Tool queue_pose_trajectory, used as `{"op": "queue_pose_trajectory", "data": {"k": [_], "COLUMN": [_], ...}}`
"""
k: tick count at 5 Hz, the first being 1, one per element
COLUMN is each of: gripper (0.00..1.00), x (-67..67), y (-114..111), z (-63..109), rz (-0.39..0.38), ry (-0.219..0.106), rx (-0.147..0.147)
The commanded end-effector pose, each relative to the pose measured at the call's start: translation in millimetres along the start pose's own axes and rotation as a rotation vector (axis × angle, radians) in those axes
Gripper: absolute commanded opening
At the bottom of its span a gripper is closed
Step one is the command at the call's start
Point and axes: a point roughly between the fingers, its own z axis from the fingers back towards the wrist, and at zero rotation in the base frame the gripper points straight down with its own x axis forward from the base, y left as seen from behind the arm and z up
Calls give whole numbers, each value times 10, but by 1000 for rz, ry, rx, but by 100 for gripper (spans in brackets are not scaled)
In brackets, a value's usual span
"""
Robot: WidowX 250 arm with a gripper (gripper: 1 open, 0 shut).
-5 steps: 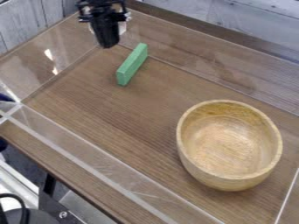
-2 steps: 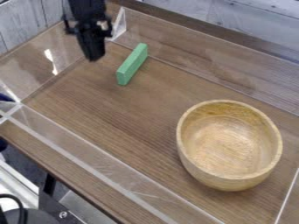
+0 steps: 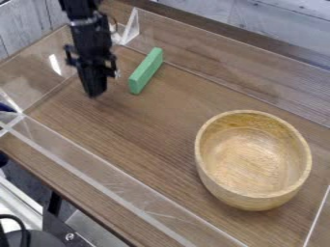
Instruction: Remove the green block from inside the brown bowl and put it on the table
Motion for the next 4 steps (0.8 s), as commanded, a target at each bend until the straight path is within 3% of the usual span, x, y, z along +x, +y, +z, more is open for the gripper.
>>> {"op": "queue_pose_trajectory", "data": {"k": [1, 4], "gripper": [0, 0], "x": [189, 149], "y": [27, -7], "z": [57, 65], "rz": [-46, -152], "ry": [13, 19], "rx": [47, 32]}}
